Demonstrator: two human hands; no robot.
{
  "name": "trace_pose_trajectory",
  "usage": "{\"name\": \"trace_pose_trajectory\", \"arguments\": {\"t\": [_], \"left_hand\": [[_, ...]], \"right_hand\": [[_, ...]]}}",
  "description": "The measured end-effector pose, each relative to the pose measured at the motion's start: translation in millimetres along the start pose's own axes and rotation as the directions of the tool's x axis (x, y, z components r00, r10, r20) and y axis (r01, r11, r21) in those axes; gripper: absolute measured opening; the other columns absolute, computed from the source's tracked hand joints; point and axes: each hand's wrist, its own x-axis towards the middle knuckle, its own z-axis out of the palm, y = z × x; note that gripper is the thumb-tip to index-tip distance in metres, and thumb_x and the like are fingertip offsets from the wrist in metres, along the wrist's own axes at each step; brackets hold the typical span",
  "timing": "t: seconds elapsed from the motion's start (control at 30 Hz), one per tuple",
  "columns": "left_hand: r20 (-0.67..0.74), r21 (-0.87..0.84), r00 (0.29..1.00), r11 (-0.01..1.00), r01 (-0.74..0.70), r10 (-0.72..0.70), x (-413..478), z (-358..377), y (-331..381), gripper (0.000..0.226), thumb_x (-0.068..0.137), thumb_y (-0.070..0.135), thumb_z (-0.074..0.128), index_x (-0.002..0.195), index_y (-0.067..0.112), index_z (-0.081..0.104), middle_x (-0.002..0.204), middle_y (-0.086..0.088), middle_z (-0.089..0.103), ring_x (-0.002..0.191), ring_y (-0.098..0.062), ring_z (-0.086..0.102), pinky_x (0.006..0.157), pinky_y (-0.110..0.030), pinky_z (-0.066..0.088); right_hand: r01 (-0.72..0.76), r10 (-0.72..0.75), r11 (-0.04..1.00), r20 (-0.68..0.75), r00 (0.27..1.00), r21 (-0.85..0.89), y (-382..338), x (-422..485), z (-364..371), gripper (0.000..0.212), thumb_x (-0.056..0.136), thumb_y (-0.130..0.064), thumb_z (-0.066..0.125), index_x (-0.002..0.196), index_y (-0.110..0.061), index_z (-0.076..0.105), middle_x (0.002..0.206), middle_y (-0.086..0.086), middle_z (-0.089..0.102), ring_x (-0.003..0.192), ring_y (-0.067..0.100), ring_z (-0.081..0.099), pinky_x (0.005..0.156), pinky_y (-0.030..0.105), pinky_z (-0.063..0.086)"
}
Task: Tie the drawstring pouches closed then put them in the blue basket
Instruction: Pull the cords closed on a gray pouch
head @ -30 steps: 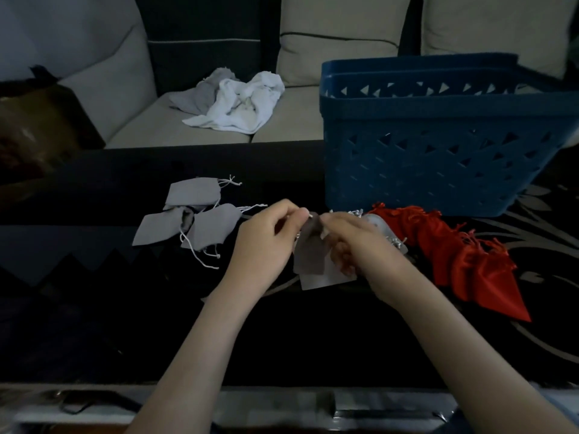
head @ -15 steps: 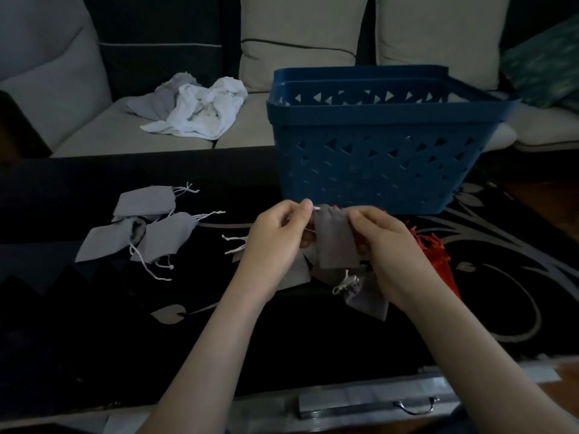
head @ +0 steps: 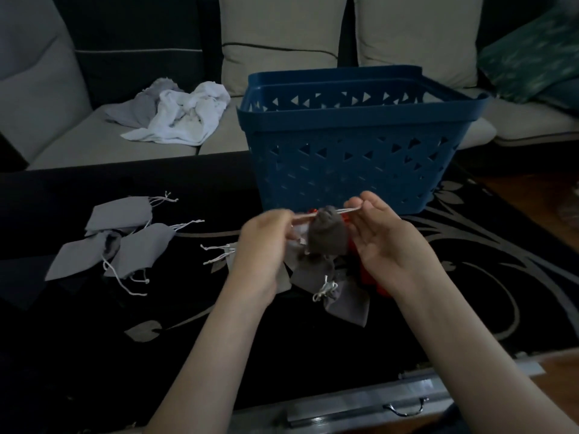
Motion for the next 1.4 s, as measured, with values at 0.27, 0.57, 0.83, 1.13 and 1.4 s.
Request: {"name": "trace_pose_trajectory", "arguments": {"t": [0.27,0.57,0.83,1.13,1.4], "left_hand": [[0.202,-0.498,0.979,0.864,0.073,0.034,-2,-11,10,0.036,0.1,0.02,0.039,0.064,0.015,0.038,0.067,0.002,0.067,0.041,-0.005,0.038,0.041,-0.015,0.033],[0.258,-0.279,0.961,0.96,-0.022,0.097,-4,-23,3,0.026,0.097,0.004,0.044,0.123,0.009,0.046,0.065,0.002,0.067,0.051,-0.003,0.054,0.05,-0.015,0.046],[0.306,-0.074,0.952,0.996,0.048,-0.023,-2,-25,-4,0.025,0.094,0.021,0.052,0.074,0.01,0.063,0.057,0.006,0.063,0.041,-0.001,0.046,0.041,-0.011,0.034],[0.282,-0.027,0.959,0.999,-0.028,0.034,-4,-24,-4,0.028,0.1,0.016,0.043,0.082,0.013,0.064,0.057,0.006,0.057,0.045,-0.003,0.045,0.044,-0.014,0.037],[0.375,0.06,0.927,0.997,-0.049,0.023,-5,-25,-3,0.038,0.102,0.017,0.038,0.069,0.013,0.056,0.058,0.003,0.051,0.048,-0.006,0.043,0.048,-0.018,0.036]], "right_hand": [[0.157,-0.154,0.987,0.101,0.983,-0.024,8,-1,13,0.037,0.096,0.006,0.041,0.124,-0.014,0.026,0.062,0.003,0.062,0.067,0.014,0.066,0.075,0.036,0.055],[0.318,-0.194,0.862,0.324,0.926,-0.394,20,-8,19,0.011,0.095,-0.002,0.049,0.099,-0.011,0.043,0.073,0.002,0.07,0.071,0.011,0.066,0.068,0.023,0.052],[0.503,-0.236,0.659,0.482,0.844,-0.559,28,-12,24,0.017,0.094,0.003,0.05,0.097,-0.011,0.06,0.075,0.001,0.062,0.066,0.009,0.059,0.07,0.02,0.05],[0.579,-0.278,0.527,0.518,0.809,-0.622,29,-11,23,0.052,0.09,0.002,0.058,0.122,-0.039,0.047,0.083,0.004,0.069,0.085,0.016,0.066,0.088,0.032,0.052],[0.6,-0.28,0.468,0.535,0.797,-0.649,23,-8,18,0.045,0.086,-0.011,0.066,0.119,-0.038,0.055,0.077,-0.009,0.071,0.084,0.007,0.066,0.108,0.053,0.032]]}}
